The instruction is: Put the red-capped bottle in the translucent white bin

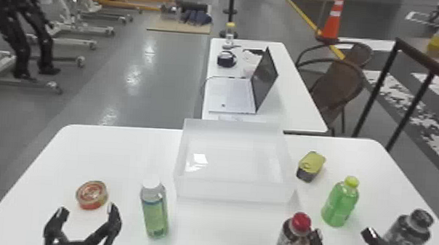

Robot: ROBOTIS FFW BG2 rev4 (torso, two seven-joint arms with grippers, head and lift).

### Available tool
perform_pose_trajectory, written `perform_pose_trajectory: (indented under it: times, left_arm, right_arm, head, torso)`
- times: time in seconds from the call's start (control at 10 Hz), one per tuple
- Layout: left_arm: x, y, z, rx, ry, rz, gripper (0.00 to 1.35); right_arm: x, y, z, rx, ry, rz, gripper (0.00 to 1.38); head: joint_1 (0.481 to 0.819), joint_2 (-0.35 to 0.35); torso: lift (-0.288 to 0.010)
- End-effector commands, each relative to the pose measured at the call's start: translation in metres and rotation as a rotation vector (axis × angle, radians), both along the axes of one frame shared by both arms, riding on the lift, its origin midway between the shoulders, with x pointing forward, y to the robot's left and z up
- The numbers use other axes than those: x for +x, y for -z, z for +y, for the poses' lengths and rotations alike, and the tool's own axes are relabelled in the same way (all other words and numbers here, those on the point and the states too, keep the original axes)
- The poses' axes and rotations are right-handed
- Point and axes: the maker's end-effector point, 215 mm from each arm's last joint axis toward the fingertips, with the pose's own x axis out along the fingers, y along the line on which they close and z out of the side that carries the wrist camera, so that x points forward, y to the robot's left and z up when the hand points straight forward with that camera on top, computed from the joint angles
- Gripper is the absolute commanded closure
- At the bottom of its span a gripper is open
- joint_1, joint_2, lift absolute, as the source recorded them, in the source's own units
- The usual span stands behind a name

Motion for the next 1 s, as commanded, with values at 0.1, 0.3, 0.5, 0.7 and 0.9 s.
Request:
perform_pose_trajectory:
  times: [0.1,0.3,0.5,0.7,0.9]
  left_arm:
    - [0.001,0.007,-0.004,-0.003,0.008,0.028,0.25]
    - [0.002,0.003,-0.002,0.059,0.01,0.045,0.25]
    - [-0.001,0.004,0.008,0.09,-0.012,0.054,0.25]
    - [0.0,0.004,0.005,0.082,-0.006,0.055,0.25]
    - [0.0,0.005,0.006,0.081,-0.007,0.058,0.25]
  right_arm:
    - [-0.003,0.001,-0.004,-0.036,0.039,0.023,0.09]
    - [-0.008,0.006,-0.012,-0.033,0.103,0.048,0.09]
    - [-0.011,0.013,-0.016,-0.02,0.14,0.073,0.09]
    - [-0.01,0.02,-0.016,-0.003,0.132,0.086,0.1]
    - [-0.005,0.037,-0.013,0.023,0.1,0.115,0.18]
  head:
    - [0.549,0.0]
    - [0.549,0.0]
    - [0.549,0.0]
    - [0.549,0.0]
    - [0.549,0.0]
  torso:
    - [-0.1]
    - [-0.1]
    - [-0.1]
    - [-0.1]
    - [-0.1]
